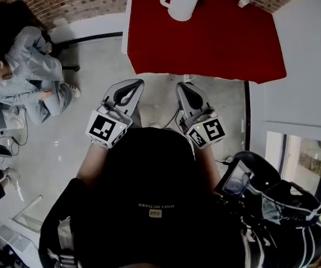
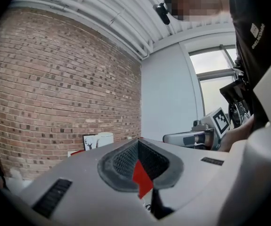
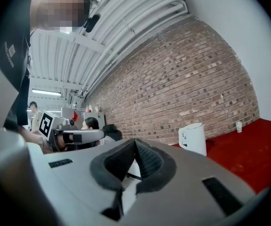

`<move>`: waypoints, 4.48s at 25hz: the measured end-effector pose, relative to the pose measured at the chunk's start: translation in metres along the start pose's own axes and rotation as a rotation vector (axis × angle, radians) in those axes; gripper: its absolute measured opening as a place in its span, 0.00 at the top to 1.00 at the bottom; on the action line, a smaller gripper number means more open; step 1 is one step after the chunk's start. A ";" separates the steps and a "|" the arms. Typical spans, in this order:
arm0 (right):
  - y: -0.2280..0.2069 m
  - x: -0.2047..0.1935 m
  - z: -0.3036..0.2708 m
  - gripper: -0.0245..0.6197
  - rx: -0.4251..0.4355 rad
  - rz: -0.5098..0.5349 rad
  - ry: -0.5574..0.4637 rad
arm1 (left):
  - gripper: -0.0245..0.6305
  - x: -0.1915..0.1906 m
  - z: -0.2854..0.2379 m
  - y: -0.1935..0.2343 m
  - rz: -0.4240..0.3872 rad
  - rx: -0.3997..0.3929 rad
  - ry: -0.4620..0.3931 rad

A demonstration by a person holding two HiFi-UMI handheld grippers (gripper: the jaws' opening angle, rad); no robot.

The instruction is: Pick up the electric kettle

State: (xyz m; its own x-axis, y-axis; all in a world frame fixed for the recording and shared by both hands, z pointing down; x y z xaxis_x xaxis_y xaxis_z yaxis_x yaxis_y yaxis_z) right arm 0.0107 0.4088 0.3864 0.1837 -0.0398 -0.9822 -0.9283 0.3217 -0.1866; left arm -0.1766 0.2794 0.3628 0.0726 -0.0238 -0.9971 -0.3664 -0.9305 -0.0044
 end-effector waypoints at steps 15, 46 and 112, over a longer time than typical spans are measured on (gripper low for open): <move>-0.048 0.002 -0.059 0.95 -0.062 -0.035 0.007 | 0.96 -0.006 -0.053 0.071 0.018 -0.018 0.012; -0.172 0.000 -0.233 0.95 -0.219 -0.112 0.043 | 0.96 -0.027 -0.208 0.261 0.081 -0.120 0.085; -0.355 -0.062 -0.334 0.63 -0.299 -0.157 0.234 | 0.96 -0.022 -0.208 0.315 0.086 0.316 0.235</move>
State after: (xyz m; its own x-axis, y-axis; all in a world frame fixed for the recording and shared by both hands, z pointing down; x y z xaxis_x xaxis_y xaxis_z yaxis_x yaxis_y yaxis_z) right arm 0.2211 -0.0192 0.5063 0.2840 -0.2917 -0.9134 -0.9542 0.0071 -0.2989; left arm -0.1004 -0.0898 0.3991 0.2260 -0.2138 -0.9504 -0.6450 -0.7639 0.0185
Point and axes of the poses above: the fingertips, and each gripper's own axes: z backward along the fingers, y to its left, x out of its top, the point moved 9 cm from there along z, backward along the fingers, and after that the axes turned 12 degrees about x, right-handed, at the moved point
